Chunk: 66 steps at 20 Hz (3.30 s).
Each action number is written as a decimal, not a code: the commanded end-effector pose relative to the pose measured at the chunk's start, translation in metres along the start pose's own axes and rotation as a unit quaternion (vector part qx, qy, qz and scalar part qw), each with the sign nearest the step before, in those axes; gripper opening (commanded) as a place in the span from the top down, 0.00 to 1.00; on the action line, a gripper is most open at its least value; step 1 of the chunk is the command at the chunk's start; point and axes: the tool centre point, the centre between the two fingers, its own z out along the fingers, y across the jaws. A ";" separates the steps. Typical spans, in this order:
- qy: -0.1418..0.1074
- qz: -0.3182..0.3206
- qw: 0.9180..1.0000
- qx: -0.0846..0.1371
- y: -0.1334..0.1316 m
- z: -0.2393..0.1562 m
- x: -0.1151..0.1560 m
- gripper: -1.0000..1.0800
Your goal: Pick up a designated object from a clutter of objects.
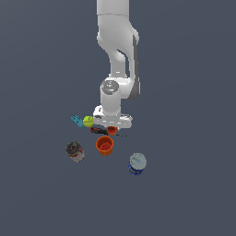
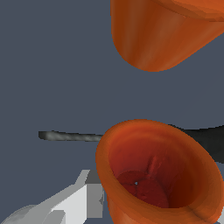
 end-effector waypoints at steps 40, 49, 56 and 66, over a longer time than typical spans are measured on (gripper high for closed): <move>0.000 0.000 1.000 -0.002 -0.098 -0.204 -0.062 1.00; 0.000 0.000 1.000 -0.001 -0.132 -0.274 -0.080 1.00; -0.001 0.000 1.000 0.000 -0.149 -0.307 -0.087 1.00; -0.001 0.000 1.000 0.000 -0.154 -0.317 -0.088 1.00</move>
